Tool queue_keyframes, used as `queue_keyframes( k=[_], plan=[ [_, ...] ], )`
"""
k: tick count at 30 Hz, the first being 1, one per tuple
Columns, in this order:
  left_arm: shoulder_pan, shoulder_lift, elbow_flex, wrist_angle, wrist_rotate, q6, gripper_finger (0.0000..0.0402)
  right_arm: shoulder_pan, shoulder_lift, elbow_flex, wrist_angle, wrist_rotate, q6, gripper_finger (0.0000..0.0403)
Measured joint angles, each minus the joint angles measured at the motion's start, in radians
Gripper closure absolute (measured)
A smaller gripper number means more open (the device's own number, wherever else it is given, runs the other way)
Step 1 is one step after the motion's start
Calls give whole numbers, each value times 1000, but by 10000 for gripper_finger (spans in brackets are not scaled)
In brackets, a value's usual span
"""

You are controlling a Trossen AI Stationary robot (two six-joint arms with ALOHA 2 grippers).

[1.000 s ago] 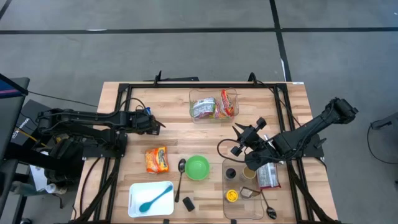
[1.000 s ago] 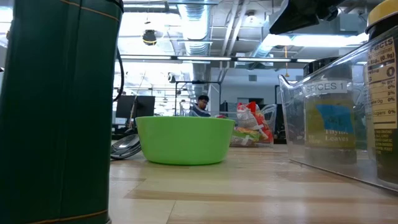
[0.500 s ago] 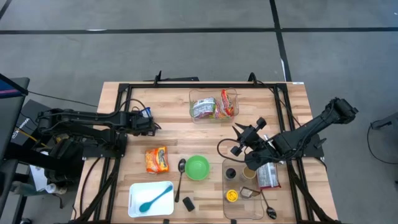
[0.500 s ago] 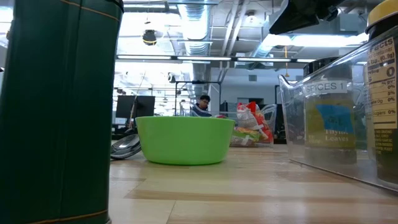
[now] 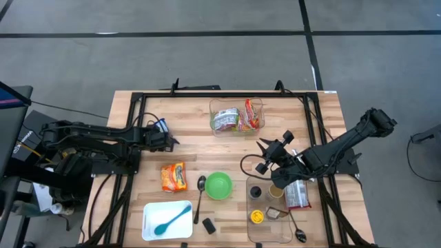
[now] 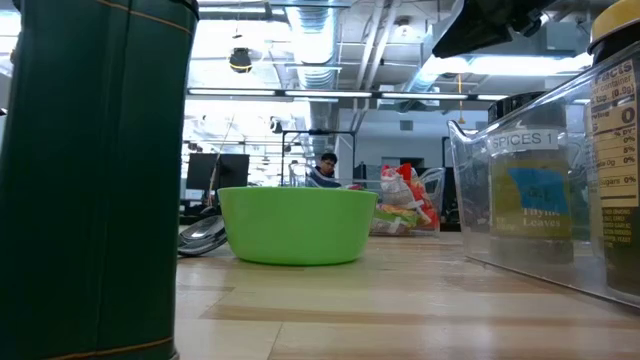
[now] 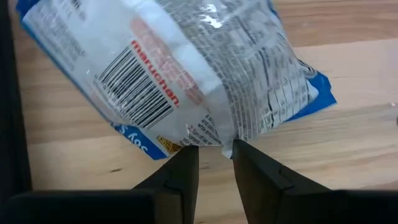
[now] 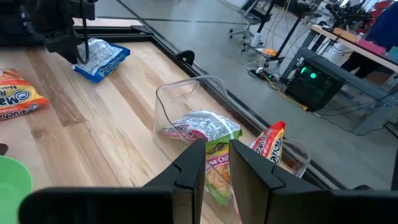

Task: Pick & Place Food Item
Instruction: Put the blue noodle pack into the top transparent bin

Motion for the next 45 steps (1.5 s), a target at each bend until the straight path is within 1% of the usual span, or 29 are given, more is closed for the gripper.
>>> queue_keyframes(
  k=[6, 11, 15, 19, 23, 29, 42, 45],
  plan=[
    [0, 0, 0, 30, -3, 14, 293, 0, 0, 0, 0, -1, 0, 337],
    [0, 0, 0, 70, -2, 59, 272, 0, 0, 0, 0, -3, 0, 337],
    [0, 0, 0, 93, -4, 61, 253, 0, 0, 0, 0, -3, 1, 337],
    [0, 0, 0, 98, -42, 62, 240, 0, 0, 0, 0, -3, 8, 337],
    [0, 0, 0, 119, -57, 62, 239, 0, 0, 0, 0, -3, 8, 337],
    [0, 0, 0, 121, -79, 62, 265, 0, 0, 0, 0, -3, 8, 337],
    [0, 0, 0, 126, -164, 62, 351, 0, 0, 0, 0, -3, 8, 337],
    [0, 0, 0, 126, -169, 62, 372, 0, 0, 0, 0, -3, 8, 337]
  ],
)
